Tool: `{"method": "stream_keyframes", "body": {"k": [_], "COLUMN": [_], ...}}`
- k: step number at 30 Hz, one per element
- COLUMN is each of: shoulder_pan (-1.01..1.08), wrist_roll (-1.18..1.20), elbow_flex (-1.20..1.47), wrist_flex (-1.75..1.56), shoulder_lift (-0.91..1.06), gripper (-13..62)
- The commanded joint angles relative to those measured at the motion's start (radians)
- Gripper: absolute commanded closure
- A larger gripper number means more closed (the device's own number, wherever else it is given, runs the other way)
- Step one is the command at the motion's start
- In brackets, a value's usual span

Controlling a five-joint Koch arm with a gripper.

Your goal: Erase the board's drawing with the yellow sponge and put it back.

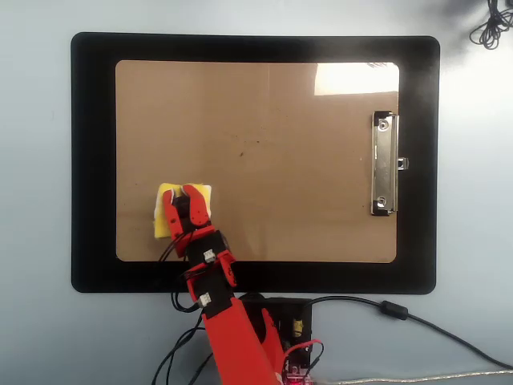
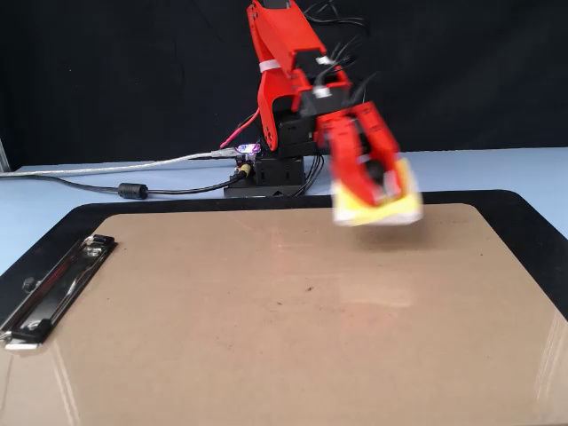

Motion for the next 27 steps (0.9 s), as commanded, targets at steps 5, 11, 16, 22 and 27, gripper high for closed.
{"method": "stream_keyframes", "body": {"k": [5, 11, 16, 22, 27], "shoulder_pan": [-0.225, -0.299, -0.337, -0.367, -0.359], "wrist_roll": [-0.067, -0.078, -0.081, -0.084, -0.098], "elbow_flex": [-0.137, -0.222, -0.232, -0.235, -0.235], "wrist_flex": [-0.015, -0.015, -0.017, -0.017, -0.003], "shoulder_lift": [-0.072, -0.241, -0.261, -0.255, -0.187], "gripper": [57.5, 57.4, 50.8, 18.4, 16.6]}}
